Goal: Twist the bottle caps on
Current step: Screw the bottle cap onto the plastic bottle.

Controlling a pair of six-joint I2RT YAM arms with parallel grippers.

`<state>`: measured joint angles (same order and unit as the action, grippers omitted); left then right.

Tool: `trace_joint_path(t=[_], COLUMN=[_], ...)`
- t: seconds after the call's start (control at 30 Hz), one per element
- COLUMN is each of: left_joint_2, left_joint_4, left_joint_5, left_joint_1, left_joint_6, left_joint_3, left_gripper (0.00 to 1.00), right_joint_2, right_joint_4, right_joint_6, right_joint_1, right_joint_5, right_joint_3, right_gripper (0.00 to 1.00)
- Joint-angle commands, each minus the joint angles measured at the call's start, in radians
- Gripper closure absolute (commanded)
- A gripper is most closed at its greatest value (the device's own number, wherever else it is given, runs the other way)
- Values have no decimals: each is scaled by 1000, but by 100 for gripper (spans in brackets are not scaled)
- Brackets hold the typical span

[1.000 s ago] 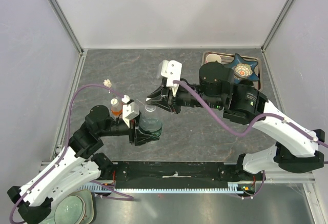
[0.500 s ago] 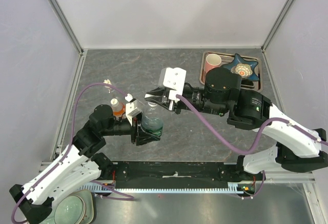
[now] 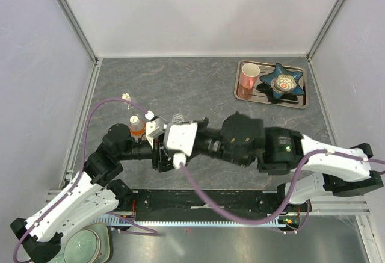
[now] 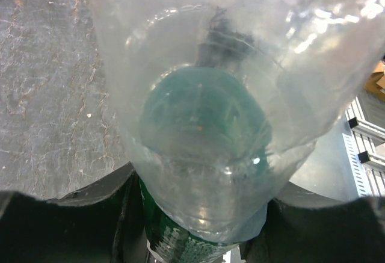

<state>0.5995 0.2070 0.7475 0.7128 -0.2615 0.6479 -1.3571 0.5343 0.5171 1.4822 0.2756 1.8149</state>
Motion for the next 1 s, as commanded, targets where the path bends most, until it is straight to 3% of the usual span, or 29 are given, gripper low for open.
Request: trace_joint_path(t=[0.0, 0.13, 0.27, 0.57, 0.97], left_joint_2=[-18, -29, -40, -46, -55], left_joint_4=[-44, -43, -34, -24, -77], left_joint_5=[58, 85, 89, 79, 223], left_joint_1=[-6, -6, -7, -7, -7], left_joint_6=[-27, -30, -25, 4, 7], left_joint_3=[29, 29, 16, 33, 58], left_gripper=[76, 77, 77, 78, 80], right_joint_2=[-43, -48, -24, 108, 168], right_joint_4=[-82, -161, -183, -151, -212], right_joint_6=[199, 277, 227, -216, -305], right_joint_1=[107, 132, 129, -22, -97], right_joint_5=[316, 407, 410, 116, 51], right_joint_3=[-61, -94, -80, -71, -152], right_gripper=[100, 100, 100, 100, 100])
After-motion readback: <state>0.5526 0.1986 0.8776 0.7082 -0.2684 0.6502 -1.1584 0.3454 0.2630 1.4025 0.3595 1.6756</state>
